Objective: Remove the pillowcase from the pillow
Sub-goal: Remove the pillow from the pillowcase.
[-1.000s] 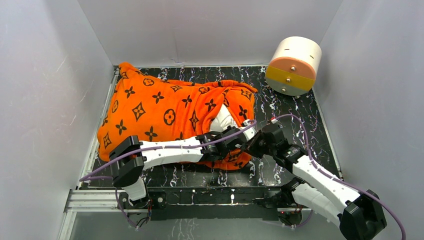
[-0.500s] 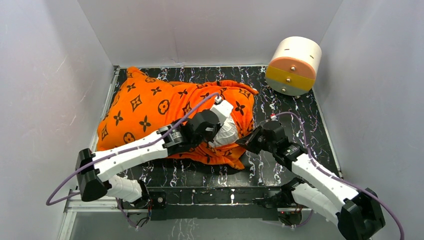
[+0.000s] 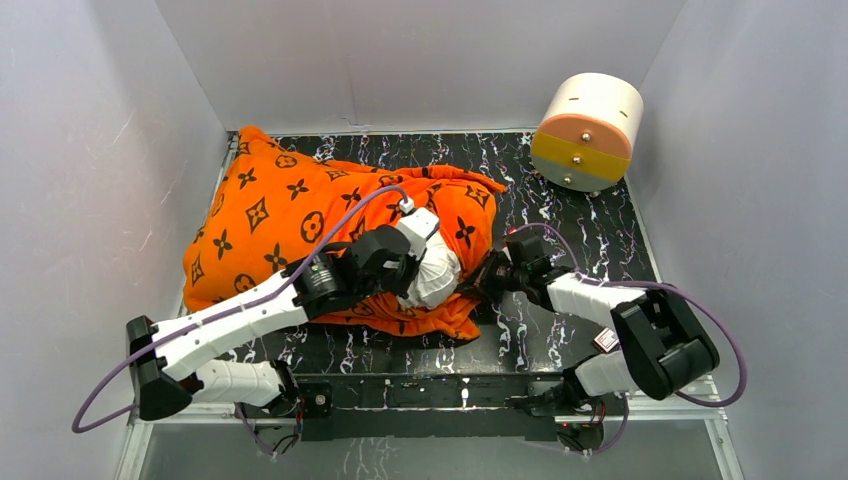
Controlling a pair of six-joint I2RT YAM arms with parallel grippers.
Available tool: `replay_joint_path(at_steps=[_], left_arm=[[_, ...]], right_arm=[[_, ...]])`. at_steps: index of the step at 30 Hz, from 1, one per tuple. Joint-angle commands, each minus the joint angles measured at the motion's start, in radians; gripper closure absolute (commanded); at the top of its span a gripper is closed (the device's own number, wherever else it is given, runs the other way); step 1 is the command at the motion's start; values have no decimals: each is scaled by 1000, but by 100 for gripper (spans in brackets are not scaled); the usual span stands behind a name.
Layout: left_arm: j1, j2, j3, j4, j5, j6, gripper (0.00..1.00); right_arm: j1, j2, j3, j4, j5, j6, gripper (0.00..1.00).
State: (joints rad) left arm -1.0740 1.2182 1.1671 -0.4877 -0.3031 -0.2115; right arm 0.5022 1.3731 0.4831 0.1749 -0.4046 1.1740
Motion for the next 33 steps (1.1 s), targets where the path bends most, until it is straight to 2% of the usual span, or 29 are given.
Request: replay_joint_path(at_steps=[1, 2, 4, 5, 7, 8, 10, 12, 13, 15, 16, 17, 19, 20, 22, 23, 26, 29, 33], left_arm=[[8, -192, -22, 33, 67, -41, 100], [8, -195, -40, 20, 86, -46, 100], [7, -195, -69, -3, 106, -54, 100], [8, -194, -80, -11, 111, -55, 100], [8, -198, -101, -17, 116, -60, 100], [8, -200, -113, -17, 119, -60, 100], [8, -206, -122, -18, 127, -56, 100], [8, -202, -122, -20, 166, -51, 100], [8, -189, -115, -38, 201, -48, 100], [8, -179, -112, -78, 246, -55, 100], [8, -192, -107, -88, 238, -72, 76], [7, -225, -90, -92, 213, -87, 51], [8, -245, -35, -94, 179, -90, 27], [8, -246, -11, -93, 173, -89, 21], [8, -234, 39, -91, 152, -91, 14], [8, -226, 57, -91, 134, -92, 11], [8, -178, 107, -101, 42, -92, 7], [8, -102, 155, -118, -59, -93, 4], [8, 1, 182, -114, 25, -87, 5]], right_arm=[[-23, -48, 54, -323, 211, -155, 100], [-21, -113, 75, -375, 257, -180, 99], [-22, -247, 112, -469, 341, -231, 87], [-21, -311, 128, -493, 374, -267, 77], [-22, -415, 164, -541, 398, -333, 47], [-21, -453, 205, -565, 400, -369, 40], [-21, -460, 305, -630, 369, -451, 28], [-19, -393, 459, -679, 298, -558, 23], [0, -320, 551, -697, 274, -615, 24], [88, -185, 688, -738, 350, -691, 27], [153, -114, 749, -765, 390, -726, 29], [251, -35, 812, -776, 502, -759, 31], [303, 39, 831, -752, 539, -776, 33], [313, 69, 842, -760, 552, -779, 38], [333, 93, 844, -778, 621, -777, 54], [339, 90, 837, -777, 639, -777, 58], [343, 60, 801, -763, 679, -747, 80], [344, 6, 759, -733, 695, -706, 88], [342, -75, 703, -686, 691, -627, 94]])
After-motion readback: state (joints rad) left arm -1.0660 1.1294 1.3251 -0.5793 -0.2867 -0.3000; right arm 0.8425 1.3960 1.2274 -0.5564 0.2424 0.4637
